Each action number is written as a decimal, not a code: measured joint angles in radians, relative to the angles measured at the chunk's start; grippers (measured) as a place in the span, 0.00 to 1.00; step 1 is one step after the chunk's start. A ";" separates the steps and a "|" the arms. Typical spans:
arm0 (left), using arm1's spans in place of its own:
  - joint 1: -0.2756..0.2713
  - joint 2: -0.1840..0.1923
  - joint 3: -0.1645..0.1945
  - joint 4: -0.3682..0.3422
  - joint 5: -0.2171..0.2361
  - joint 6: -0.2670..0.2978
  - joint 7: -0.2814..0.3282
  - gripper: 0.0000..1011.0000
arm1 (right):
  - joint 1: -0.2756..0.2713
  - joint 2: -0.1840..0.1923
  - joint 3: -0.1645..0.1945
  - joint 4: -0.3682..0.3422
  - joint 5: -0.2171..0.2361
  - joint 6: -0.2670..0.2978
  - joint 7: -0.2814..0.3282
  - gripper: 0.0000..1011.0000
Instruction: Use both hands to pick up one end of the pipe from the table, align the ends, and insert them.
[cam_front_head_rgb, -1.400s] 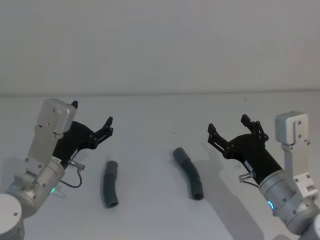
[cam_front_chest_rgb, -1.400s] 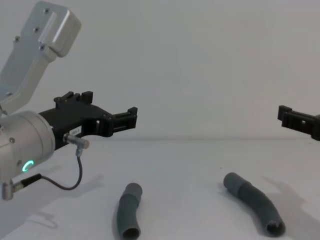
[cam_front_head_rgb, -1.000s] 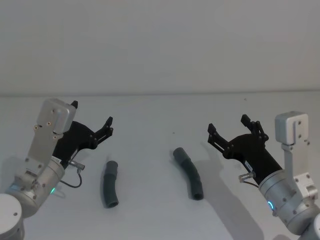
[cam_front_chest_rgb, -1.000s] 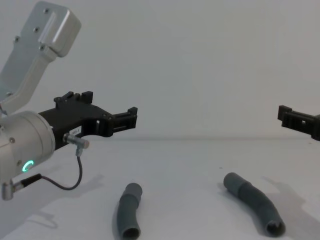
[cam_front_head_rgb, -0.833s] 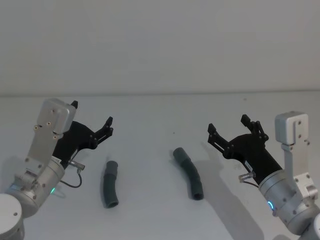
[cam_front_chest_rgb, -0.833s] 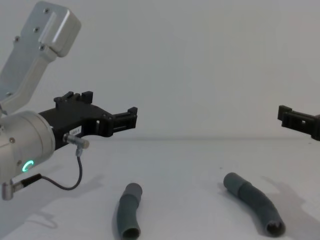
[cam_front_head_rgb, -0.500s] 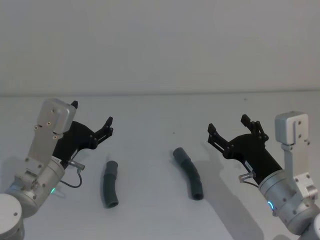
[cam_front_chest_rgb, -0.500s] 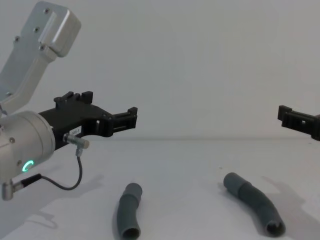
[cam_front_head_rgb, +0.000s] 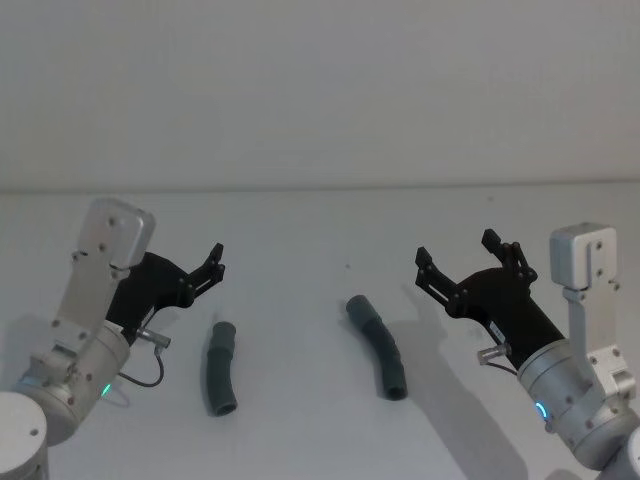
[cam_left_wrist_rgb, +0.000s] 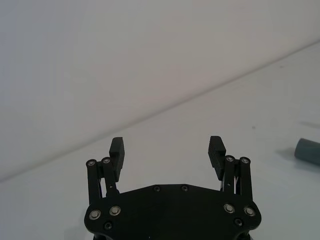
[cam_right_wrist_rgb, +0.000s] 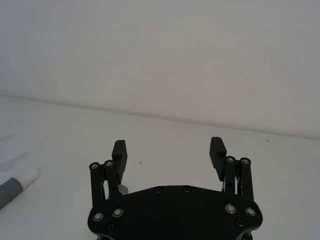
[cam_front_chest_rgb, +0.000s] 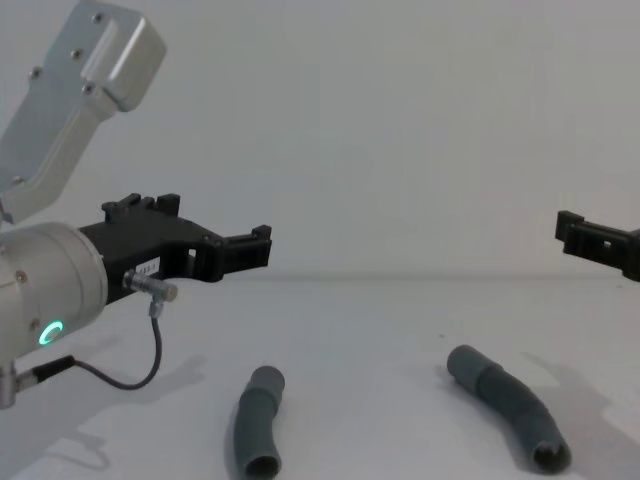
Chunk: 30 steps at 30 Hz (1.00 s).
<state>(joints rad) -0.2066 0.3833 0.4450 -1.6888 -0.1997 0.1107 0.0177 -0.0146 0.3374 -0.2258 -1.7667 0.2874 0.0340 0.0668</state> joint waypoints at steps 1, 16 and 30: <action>0.000 0.000 0.000 0.000 0.000 0.000 0.000 0.99 | 0.000 0.000 0.000 0.000 0.000 0.000 0.000 0.99; 0.088 -0.047 0.017 -0.240 0.023 0.393 0.138 0.99 | 0.000 0.000 0.000 0.000 0.000 0.000 0.000 0.99; 0.133 -0.130 0.023 -0.333 0.024 0.661 0.222 0.99 | 0.000 0.000 0.000 0.000 0.000 0.000 0.000 0.99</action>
<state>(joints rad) -0.0738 0.2532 0.4679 -2.0219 -0.1761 0.7712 0.2398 -0.0146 0.3375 -0.2258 -1.7667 0.2874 0.0341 0.0668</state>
